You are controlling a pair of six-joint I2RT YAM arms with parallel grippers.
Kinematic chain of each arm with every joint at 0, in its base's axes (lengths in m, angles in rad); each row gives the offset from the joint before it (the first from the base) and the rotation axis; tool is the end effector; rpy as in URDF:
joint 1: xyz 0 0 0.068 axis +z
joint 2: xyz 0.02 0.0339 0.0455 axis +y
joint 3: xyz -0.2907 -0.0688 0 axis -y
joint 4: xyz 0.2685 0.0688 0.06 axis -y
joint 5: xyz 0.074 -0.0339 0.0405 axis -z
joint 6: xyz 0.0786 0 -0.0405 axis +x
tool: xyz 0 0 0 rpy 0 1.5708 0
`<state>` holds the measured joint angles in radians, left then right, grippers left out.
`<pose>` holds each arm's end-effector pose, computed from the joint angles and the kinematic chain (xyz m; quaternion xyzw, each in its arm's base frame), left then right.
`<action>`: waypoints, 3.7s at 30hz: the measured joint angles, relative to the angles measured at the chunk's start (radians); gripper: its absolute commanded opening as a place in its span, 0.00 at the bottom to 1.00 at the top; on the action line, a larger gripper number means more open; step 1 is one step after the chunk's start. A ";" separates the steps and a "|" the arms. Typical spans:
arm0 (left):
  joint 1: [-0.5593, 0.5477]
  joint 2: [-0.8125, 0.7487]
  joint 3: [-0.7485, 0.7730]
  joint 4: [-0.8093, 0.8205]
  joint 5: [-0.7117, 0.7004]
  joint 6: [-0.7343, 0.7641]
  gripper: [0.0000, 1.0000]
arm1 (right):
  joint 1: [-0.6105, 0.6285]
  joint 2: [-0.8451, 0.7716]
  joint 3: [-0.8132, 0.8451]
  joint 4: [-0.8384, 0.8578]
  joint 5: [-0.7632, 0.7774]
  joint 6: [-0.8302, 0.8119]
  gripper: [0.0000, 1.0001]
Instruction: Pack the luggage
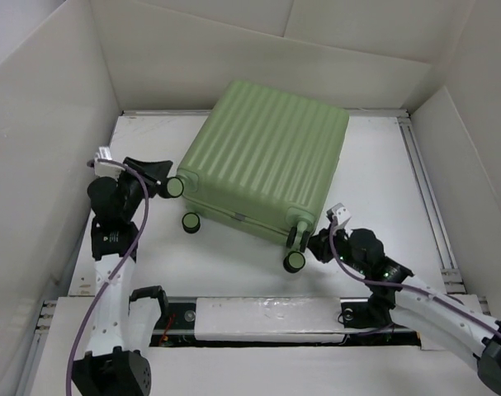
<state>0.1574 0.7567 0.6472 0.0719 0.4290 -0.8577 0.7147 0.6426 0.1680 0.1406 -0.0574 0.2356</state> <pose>0.2298 0.0034 0.3379 -0.2130 0.6868 -0.3765 0.5841 0.1463 0.1329 0.1684 -0.2094 0.7873 0.2859 0.5046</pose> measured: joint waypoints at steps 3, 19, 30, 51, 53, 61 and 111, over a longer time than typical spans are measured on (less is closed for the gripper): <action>-0.005 -0.009 0.081 0.062 0.016 -0.019 0.00 | 0.001 -0.067 0.003 -0.037 0.008 0.030 0.26; -0.059 -0.245 0.150 -0.111 0.190 0.214 0.69 | 0.006 -0.289 0.022 -0.228 0.109 0.185 0.45; -0.060 -0.052 0.211 -0.139 0.284 0.281 0.74 | 0.006 -0.145 0.058 -0.167 0.158 0.109 0.47; -1.095 0.092 0.163 -0.122 -0.431 0.332 0.76 | 0.005 -0.036 0.027 0.029 0.042 0.010 0.23; -1.232 0.130 0.136 -0.122 -0.539 0.319 0.79 | 0.005 -0.025 0.027 0.049 0.031 0.008 0.24; -1.497 0.369 0.146 -0.110 -0.838 0.260 0.88 | -0.010 -0.020 0.013 0.078 0.027 -0.003 0.37; -1.353 0.518 0.326 -0.209 -0.739 0.285 0.00 | 0.158 -0.117 0.080 -0.131 0.101 0.169 0.00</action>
<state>-1.1961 1.2751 0.9733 -0.1368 -0.3096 -0.5724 0.8722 0.5255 0.2481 0.0097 0.0433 0.4049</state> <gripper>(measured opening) 0.616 0.010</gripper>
